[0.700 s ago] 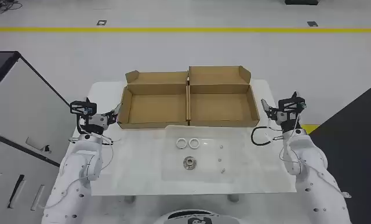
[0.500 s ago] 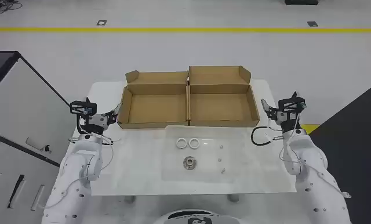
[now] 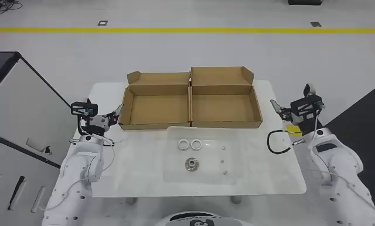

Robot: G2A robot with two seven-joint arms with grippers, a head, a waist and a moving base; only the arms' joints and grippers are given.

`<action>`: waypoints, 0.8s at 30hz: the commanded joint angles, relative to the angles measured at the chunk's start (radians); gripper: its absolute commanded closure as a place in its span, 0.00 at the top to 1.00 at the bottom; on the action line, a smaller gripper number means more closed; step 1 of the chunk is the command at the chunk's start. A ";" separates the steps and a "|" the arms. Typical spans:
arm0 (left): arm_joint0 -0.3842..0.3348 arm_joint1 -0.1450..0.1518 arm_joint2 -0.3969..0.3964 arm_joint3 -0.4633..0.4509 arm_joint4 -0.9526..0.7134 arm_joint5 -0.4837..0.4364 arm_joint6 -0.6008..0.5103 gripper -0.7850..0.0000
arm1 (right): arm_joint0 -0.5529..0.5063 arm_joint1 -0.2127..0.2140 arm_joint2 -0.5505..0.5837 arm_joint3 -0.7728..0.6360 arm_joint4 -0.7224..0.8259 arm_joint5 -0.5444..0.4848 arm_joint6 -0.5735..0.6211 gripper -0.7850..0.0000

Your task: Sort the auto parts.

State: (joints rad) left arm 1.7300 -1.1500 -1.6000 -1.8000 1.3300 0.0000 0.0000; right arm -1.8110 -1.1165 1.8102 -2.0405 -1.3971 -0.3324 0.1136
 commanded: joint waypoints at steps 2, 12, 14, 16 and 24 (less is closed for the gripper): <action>0.000 0.000 0.000 0.000 0.000 0.000 0.000 1.00 | 0.008 0.011 0.055 -0.066 0.019 -0.151 0.085 1.00; 0.000 0.000 0.000 0.000 0.000 0.000 0.000 1.00 | 0.117 0.051 0.085 -0.198 0.141 -0.522 0.430 1.00; 0.000 0.000 0.000 0.000 0.000 0.000 0.000 1.00 | 0.155 0.058 0.064 -0.206 0.177 -0.554 0.499 1.00; 0.000 0.000 0.000 0.000 0.000 0.000 0.000 1.00 | 0.195 0.066 0.036 -0.214 0.216 -0.584 0.571 1.00; 0.000 0.000 0.000 0.000 0.000 0.000 0.000 1.00 | 0.338 0.110 -0.147 -0.235 0.330 -0.598 0.776 1.00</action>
State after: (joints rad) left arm 1.7300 -1.1500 -1.6000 -1.8000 1.3300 0.0000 0.0000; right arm -1.4843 -1.0155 1.6936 -2.2752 -1.0691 -0.9429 0.8822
